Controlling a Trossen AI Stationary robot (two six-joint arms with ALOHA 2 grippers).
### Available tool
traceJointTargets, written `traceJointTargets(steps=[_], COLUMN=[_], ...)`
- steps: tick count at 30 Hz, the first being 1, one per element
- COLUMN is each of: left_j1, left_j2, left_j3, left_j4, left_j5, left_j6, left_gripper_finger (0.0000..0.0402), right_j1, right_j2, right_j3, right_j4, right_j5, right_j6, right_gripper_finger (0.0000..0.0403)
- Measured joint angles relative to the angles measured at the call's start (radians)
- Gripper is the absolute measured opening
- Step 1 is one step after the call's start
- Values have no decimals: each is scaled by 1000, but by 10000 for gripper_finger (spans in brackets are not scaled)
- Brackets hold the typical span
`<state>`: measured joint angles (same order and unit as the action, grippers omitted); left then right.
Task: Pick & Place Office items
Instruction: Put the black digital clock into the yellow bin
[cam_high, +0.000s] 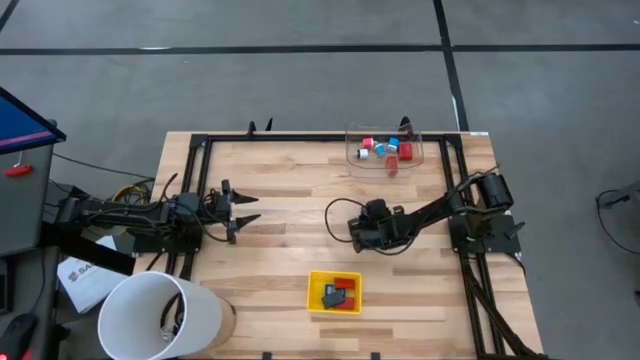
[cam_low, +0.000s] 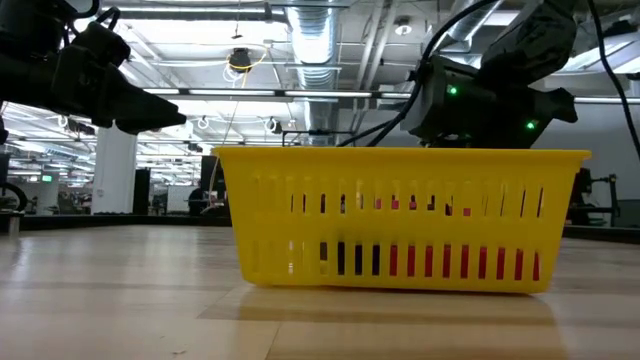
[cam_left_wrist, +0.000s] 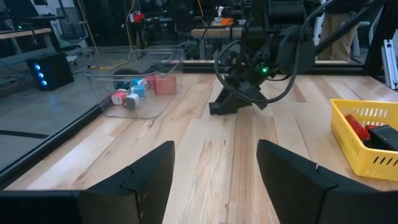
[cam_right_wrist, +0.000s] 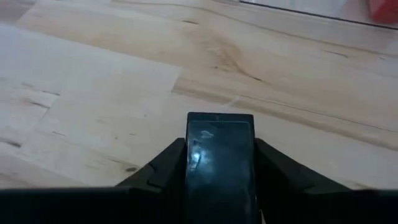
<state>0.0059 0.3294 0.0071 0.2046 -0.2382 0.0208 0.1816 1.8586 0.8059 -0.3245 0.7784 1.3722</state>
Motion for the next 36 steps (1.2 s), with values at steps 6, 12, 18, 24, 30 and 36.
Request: traceJointTargets(steps=[6,12,18,24,30,36], left_j1=[0,0,0,0,0,0], left_j2=[0,0,0,0,0,0], left_j3=[0,0,0,0,0,0], left_j4=[-1,-1,-2,-1,-1,-2], left_j5=[0,0,0,0,0,0], left_j6=[0,0,0,0,0,0], left_gripper_finger=[227,227,226,227,226,226], right_j1=[40,150,317,439,440,428], right_j2=[-99,-307,-447,-412,-246,-129], right_j3=[-5,-4,-3,-2,-1,59], right_j4=[-11,-3,144,389,613,673], right_j5=[-83,-97,-128,-159,-232,-330], right_j6=[-98,-225,-348,-449,-459,-410], right_gripper_finger=[143,143,143,143,143,143])
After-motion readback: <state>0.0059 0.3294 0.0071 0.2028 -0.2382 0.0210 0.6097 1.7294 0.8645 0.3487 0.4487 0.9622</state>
